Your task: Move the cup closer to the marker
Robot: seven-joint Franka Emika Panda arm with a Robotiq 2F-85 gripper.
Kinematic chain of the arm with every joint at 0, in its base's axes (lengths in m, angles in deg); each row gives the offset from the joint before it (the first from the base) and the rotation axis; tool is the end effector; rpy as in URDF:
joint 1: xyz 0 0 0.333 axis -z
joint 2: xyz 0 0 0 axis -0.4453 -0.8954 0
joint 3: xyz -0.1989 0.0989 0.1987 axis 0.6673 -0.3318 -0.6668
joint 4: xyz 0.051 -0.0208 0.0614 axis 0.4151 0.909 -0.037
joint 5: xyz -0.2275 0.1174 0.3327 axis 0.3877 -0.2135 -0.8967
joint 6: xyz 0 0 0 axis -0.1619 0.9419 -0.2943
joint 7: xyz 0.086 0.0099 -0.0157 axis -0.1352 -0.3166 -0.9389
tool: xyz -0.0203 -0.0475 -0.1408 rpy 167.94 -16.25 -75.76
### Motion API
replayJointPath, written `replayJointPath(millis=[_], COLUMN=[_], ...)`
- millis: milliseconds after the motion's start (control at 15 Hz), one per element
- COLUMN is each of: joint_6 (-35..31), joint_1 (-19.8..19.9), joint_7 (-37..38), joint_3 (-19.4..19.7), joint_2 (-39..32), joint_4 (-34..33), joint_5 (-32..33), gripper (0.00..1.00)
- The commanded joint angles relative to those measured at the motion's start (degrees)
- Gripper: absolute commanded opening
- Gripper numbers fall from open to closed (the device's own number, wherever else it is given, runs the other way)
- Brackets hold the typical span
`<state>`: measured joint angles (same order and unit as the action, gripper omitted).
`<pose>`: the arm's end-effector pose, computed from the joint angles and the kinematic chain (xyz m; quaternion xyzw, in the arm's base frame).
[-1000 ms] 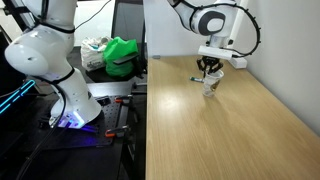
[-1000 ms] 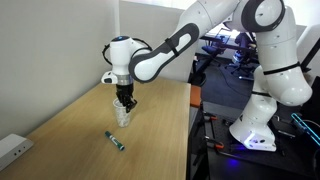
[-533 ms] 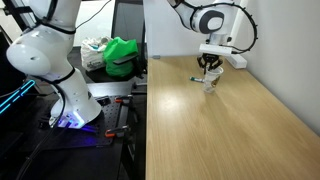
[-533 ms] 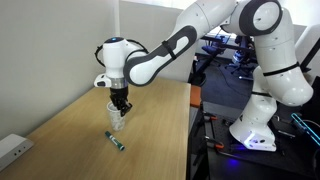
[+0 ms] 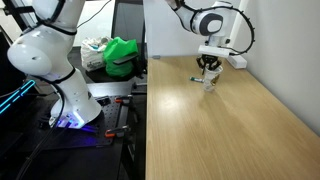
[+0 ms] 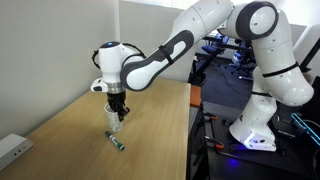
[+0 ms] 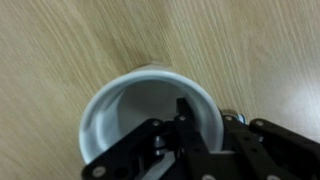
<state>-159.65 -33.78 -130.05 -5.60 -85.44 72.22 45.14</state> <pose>0.6689 0.1744 0.1597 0.8482 0.5291 -0.0217 0.0053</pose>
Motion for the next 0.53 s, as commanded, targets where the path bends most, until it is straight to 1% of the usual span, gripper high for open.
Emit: replayJointPath(millis=[0, 67, 200, 333, 400, 467], joint_6=[1.2, 1.1, 0.2, -0.2, -0.8, -1.4], joint_1=[-0.6, -0.7, -0.9, -1.2, -1.3, -1.4], joint_7=[2.6, 2.9, 4.0, 4.9, 5.4, 6.0], joint_3=[-0.3, -0.3, -0.3, -0.2, -0.2, -0.1], joint_2=[-2.2, -2.4, -2.1, -1.6, -1.3, -0.9], joint_4=[-1.9, -1.8, -1.4, -1.1, -0.8, -0.5], joint_5=[1.0, 1.2, 1.1, 1.5, 1.5, 1.6], gripper=[0.36, 0.46, 0.60, 0.62, 0.59, 0.51])
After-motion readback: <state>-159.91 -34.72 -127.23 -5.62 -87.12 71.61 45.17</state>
